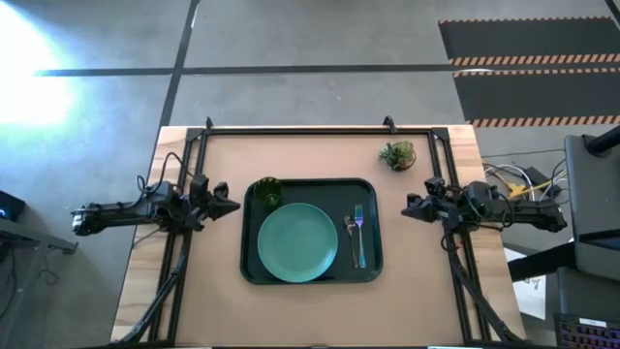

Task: Pick and place plate/cup/fork/spoon on tray
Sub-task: Return to Home Position

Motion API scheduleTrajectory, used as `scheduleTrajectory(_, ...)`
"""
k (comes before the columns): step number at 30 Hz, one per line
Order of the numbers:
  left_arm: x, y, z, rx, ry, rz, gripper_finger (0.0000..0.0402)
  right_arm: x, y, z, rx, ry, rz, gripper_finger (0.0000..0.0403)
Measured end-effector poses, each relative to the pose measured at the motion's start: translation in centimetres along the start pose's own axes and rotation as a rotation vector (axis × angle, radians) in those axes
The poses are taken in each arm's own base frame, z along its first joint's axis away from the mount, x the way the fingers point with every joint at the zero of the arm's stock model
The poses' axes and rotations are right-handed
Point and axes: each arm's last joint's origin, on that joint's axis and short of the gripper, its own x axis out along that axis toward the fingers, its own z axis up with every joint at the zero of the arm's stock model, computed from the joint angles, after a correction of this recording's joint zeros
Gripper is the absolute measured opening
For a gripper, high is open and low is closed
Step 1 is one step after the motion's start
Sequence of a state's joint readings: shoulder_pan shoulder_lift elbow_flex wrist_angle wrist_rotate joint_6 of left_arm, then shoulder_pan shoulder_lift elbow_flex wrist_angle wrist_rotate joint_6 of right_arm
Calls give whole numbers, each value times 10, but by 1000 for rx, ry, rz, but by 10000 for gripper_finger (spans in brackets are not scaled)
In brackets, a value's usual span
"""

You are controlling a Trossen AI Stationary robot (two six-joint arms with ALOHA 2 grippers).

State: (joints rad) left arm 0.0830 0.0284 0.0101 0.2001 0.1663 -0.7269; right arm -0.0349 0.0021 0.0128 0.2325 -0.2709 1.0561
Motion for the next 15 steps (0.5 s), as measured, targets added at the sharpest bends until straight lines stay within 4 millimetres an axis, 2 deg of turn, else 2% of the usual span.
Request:
scheduleTrajectory(6,0,0,0,-1,1,-2,0,-1,-15,-9,175,94,-154,9)
scheduleTrajectory(15,0,0,0,-2,4,-3,0,-1,-15,-9,219,114,-188,9)
